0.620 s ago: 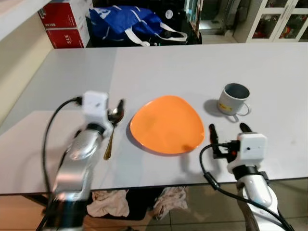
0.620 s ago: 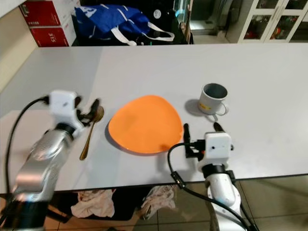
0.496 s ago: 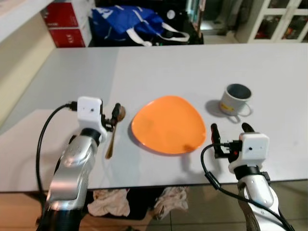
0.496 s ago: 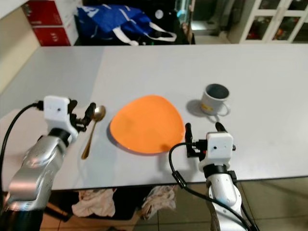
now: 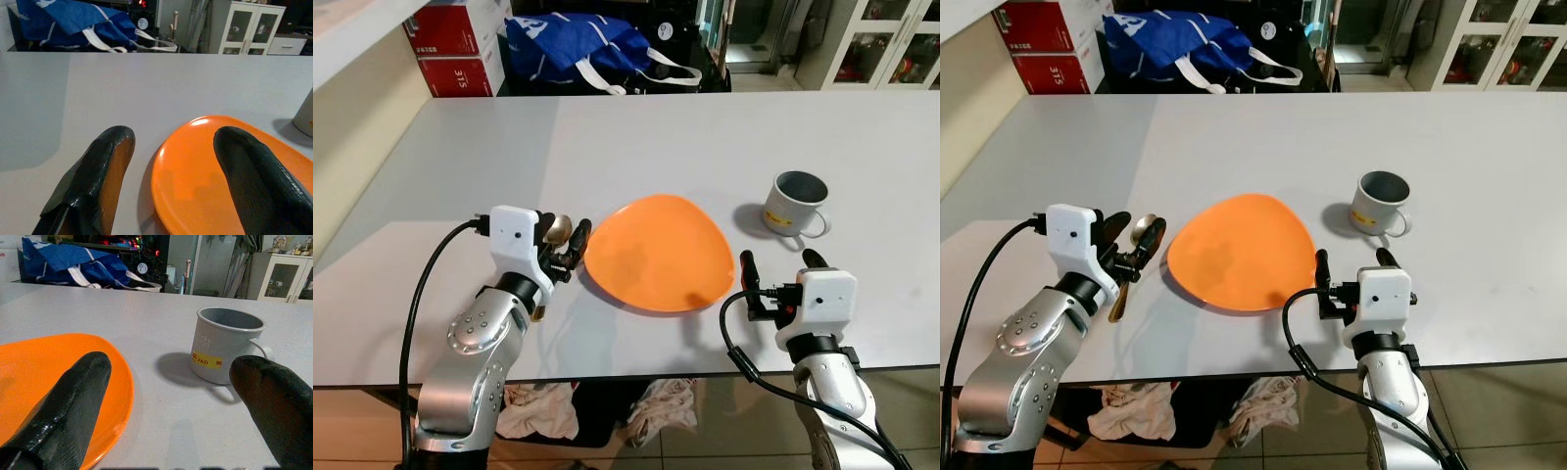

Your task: Setting the table

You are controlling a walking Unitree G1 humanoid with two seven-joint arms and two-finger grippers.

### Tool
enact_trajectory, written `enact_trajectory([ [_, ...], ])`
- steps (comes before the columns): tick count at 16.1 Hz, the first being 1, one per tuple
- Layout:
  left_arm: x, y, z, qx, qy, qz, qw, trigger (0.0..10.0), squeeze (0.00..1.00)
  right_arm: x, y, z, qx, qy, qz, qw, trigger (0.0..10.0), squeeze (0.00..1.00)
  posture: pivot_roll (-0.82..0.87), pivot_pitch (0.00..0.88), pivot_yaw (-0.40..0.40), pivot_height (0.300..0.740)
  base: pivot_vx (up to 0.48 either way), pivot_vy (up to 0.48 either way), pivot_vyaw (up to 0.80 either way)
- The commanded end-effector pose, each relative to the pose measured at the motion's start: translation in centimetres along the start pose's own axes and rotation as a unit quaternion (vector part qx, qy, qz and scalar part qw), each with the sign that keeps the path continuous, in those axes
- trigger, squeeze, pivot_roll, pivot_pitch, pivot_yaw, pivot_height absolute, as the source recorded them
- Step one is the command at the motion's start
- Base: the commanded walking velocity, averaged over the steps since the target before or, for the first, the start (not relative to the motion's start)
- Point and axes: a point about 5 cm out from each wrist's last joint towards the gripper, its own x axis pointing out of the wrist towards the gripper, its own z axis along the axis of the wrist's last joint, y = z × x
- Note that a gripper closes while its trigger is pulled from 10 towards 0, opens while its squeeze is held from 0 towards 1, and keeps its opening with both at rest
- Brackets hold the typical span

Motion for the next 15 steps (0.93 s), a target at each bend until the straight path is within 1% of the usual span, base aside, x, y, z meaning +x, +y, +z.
enact_trajectory([
  [1,0.2,0.1,0.0,0.006,0.003,0.008,1.0,10.0,0.0,0.4,-0.1,0.3,-0.003,-0.011,0.002,1.0,10.0,0.0,-0.12,0.01,0.024,0.74,0.0,0.0,0.0],
  [3,0.1,0.2,-0.3,-0.003,0.009,0.019,1.0,10.0,0.0,0.5,-0.1,0.3,-0.002,-0.011,0.002,1.0,10.0,0.0,-0.12,0.008,0.02,0.74,0.0,0.0,0.0],
  [4,-0.1,0.7,-1.0,-0.002,0.018,0.029,0.999,10.0,0.0,0.5,-0.2,0.2,-0.001,-0.01,0.002,1.0,10.0,0.0,-0.11,0.006,0.017,0.74,0.0,0.0,0.0],
  [7,-0.7,1.3,-1.7,0.013,0.026,0.038,0.999,10.0,0.0,0.2,-0.4,0.0,-0.001,-0.008,-0.001,1.0,10.0,0.0,-0.11,0.008,0.02,0.74,0.0,0.0,0.0],
  [9,-0.9,1.2,-2.1,0.022,0.027,0.033,0.999,10.0,0.0,0.1,-0.3,-0.1,-0.001,-0.009,-0.003,1.0,10.0,0.0,-0.11,0.008,0.02,0.74,0.0,0.0,0.0],
  [11,-1.0,1.2,-2.3,0.019,0.029,0.034,0.999,10.0,0.0,0.1,-0.4,-0.1,-0.001,-0.01,-0.005,1.0,10.0,0.0,-0.11,0.01,0.02,0.74,0.0,0.0,0.0],
  [14,-0.7,1.0,-2.3,0.022,0.028,0.033,0.999,10.0,0.0,0.1,-0.3,-0.1,0.0,-0.01,-0.005,1.0,10.0,0.0,-0.11,0.011,0.021,0.74,0.0,0.0,0.0],
  [15,-0.6,1.0,-2.3,0.019,0.03,0.033,0.999,10.0,0.0,0.1,-0.3,-0.1,0.0,-0.01,-0.005,1.0,10.0,0.0,-0.11,0.01,0.022,0.74,0.0,0.371,0.0],
])
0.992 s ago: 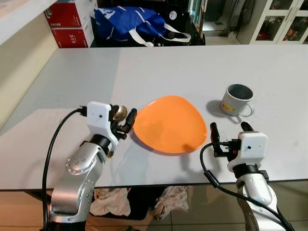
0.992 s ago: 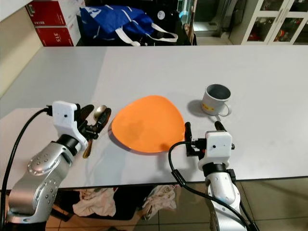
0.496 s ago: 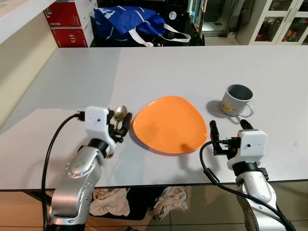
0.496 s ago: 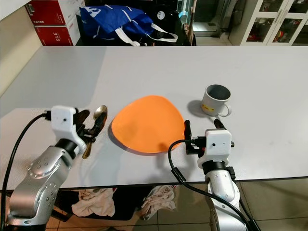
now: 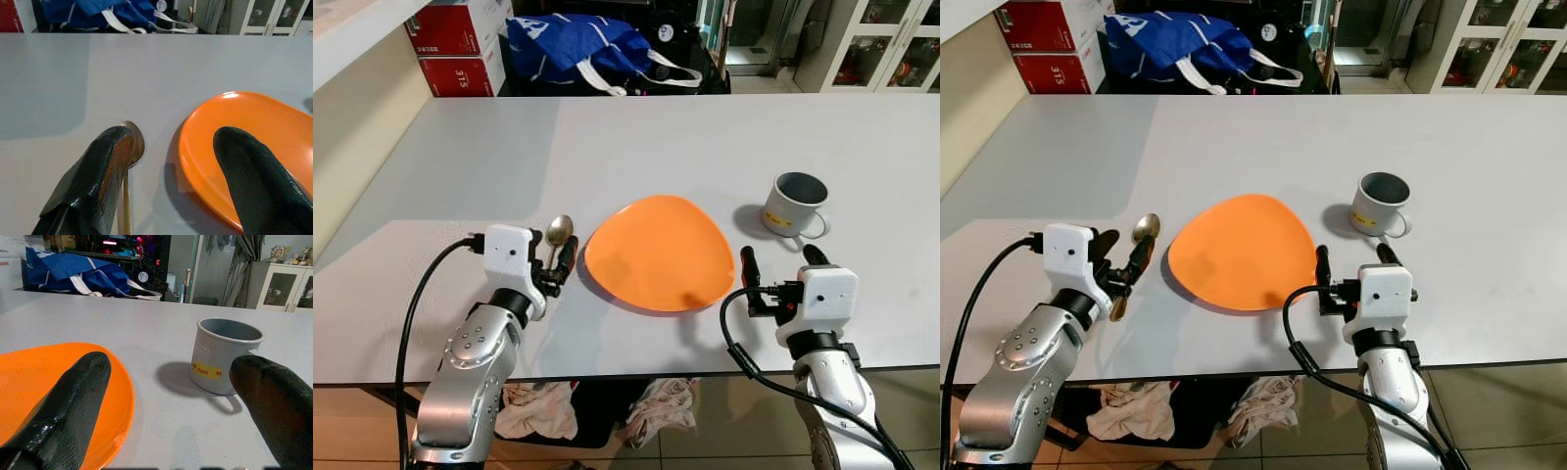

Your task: Setting the table

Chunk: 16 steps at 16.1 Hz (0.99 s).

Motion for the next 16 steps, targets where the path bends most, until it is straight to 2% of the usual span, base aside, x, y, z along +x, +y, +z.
enact_trajectory([
  [1,0.2,-0.1,0.1,0.005,-0.001,0.0,1.0,10.0,0.0,-0.1,-0.2,-0.3,0.0,0.005,-0.006,1.0,10.0,0.0,-0.11,0.01,0.022,0.74,0.0,0.371,0.0],
  [10,1.5,-0.1,0.4,0.008,0.003,-0.006,1.0,10.0,0.0,-0.2,0.5,-0.3,0.016,0.013,0.018,1.0,10.0,0.0,-0.12,0.012,0.034,0.74,0.0,0.457,0.0],
  [16,1.7,-0.1,0.4,0.004,0.004,-0.003,1.0,10.0,0.0,-0.3,0.6,-0.5,0.021,0.022,0.02,0.999,10.0,0.0,-0.12,0.016,0.033,0.74,0.0,0.459,0.0],
])
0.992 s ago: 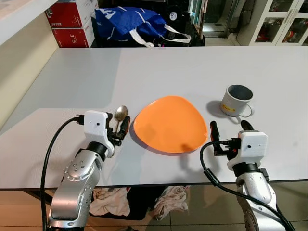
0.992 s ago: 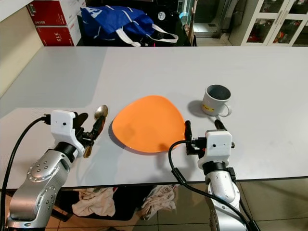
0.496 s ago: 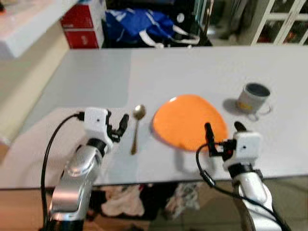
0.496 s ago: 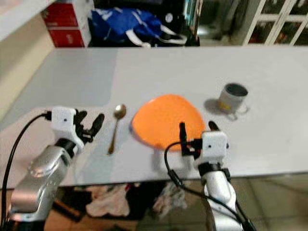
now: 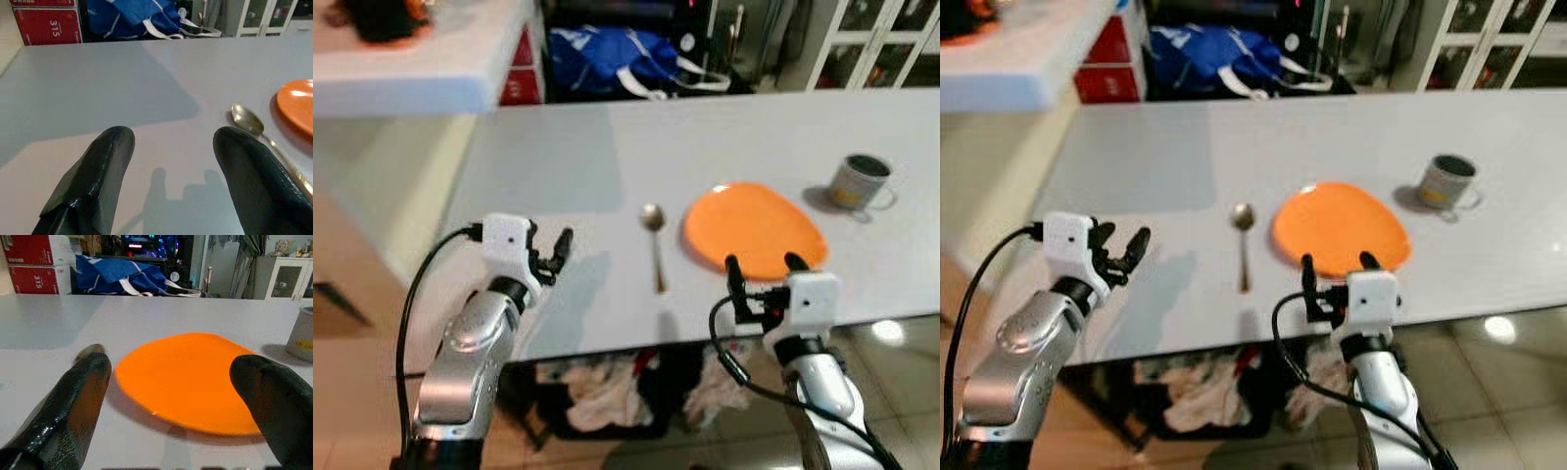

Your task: Setting the table

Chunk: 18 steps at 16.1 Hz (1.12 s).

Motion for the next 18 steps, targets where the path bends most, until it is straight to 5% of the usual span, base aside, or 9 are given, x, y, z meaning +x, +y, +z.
enact_trajectory([
  [1,0.22,-0.57,0.07,0.0,0.001,-0.008,1.0,10.0,0.0,-0.08,-0.36,-0.05,0.004,0.006,-0.006,1.0,10.0,0.0,-0.12,0.019,0.032,0.74,0.0,0.458,0.0],
  [18,0.74,-0.94,0.02,0.013,0.005,-0.019,1.0,10.0,0.0,0.06,-0.27,-0.24,-0.001,0.01,0.001,1.0,10.0,0.0,-0.11,0.0,0.029,0.74,0.0,0.432,0.08],
])
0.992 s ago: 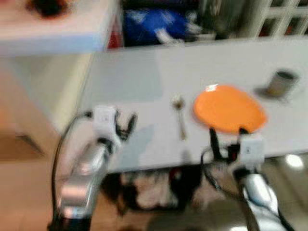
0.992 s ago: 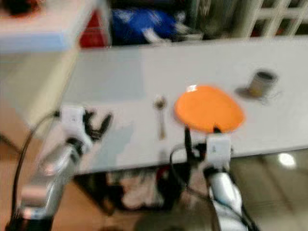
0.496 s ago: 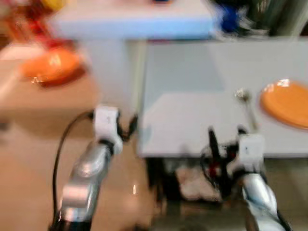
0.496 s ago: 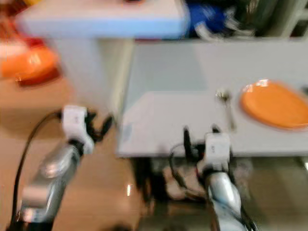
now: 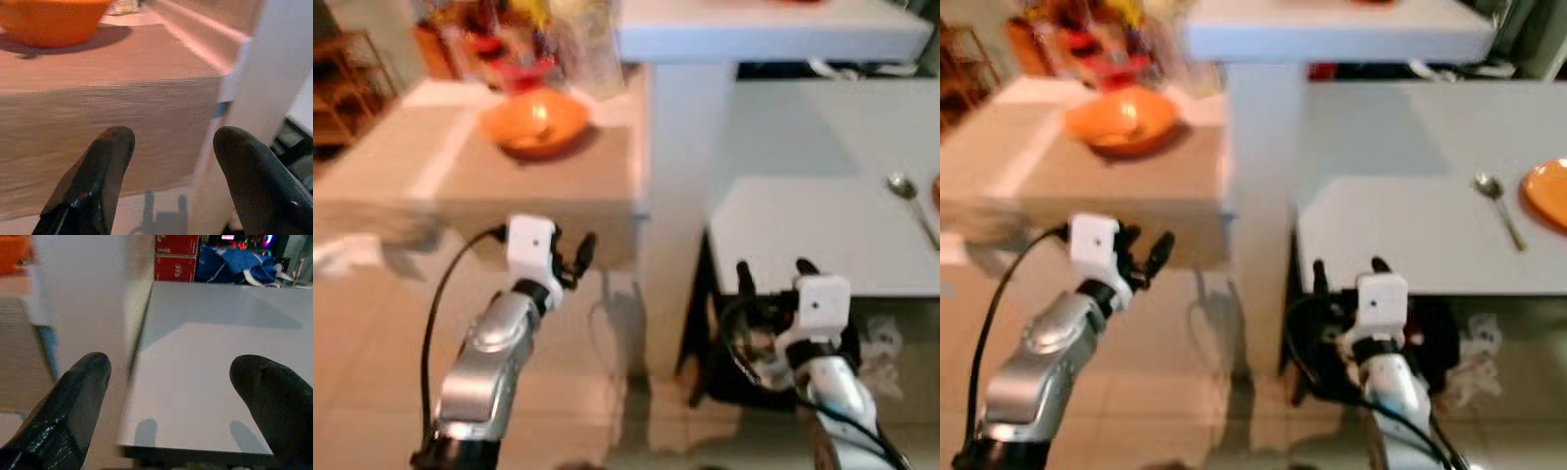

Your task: Setting the table

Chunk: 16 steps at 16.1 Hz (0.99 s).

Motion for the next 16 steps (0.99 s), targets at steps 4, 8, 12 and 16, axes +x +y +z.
enact_trajectory([
  [4,0.26,0.55,0.54,0.012,-0.01,0.007,1.0,10.0,0.0,0.28,0.46,0.48,0.005,-0.012,0.007,1.0,10.0,0.0,-0.12,0.0,0.029,0.74,0.0,0.0,0.0],
  [8,0.21,0.64,0.77,0.012,-0.021,0.014,1.0,10.0,0.0,0.3,0.55,0.46,0.005,-0.012,0.008,1.0,10.0,0.0,-0.12,0.005,0.029,0.74,0.068,0.097,0.0],
  [12,0.28,0.85,0.78,0.008,-0.022,0.022,0.999,10.0,0.0,0.4,0.54,0.58,0.0,-0.015,0.01,1.0,10.0,0.0,-0.12,0.009,0.027,0.74,0.259,0.404,0.0],
  [16,0.36,0.86,0.81,0.004,-0.024,0.028,0.999,10.0,0.0,0.4,0.51,0.52,0.001,-0.014,0.011,1.0,10.0,0.0,-0.12,0.009,0.028,0.74,0.18,0.418,0.0],
])
